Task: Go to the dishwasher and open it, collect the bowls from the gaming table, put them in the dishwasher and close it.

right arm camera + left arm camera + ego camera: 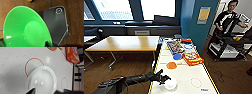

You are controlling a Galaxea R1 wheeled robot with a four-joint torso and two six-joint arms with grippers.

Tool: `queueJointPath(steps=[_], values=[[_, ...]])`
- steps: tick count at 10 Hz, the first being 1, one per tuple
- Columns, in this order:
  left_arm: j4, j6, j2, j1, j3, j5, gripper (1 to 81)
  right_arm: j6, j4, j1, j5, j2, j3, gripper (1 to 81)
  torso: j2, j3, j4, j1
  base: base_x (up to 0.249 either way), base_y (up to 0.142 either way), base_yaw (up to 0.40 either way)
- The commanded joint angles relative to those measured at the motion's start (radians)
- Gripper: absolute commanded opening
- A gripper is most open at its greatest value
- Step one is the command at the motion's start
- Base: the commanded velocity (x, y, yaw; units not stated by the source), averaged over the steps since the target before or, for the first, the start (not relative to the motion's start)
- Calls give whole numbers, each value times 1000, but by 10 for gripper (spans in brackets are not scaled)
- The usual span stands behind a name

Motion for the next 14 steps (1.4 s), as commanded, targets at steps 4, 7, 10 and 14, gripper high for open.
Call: queueJointPath(steps=[4,7,10,14], values=[[8,2,74,-125,-86,23,811,-3,-14,46,-31,-31,35,10,0,0,0,0,0,0,0],[0,-6,15,-174,0,23,811,-3,-14,48,-33,-33,39,10,0,0,0,0,0,0,0],[0,-6,-63,-185,69,25,811,-3,-14,48,-34,-33,44,10,0,0,0,0,0,0,0],[9,9,-184,-130,130,22,811,-3,-14,55,-34,-30,59,10,0,0,0,0,0,0,0]])
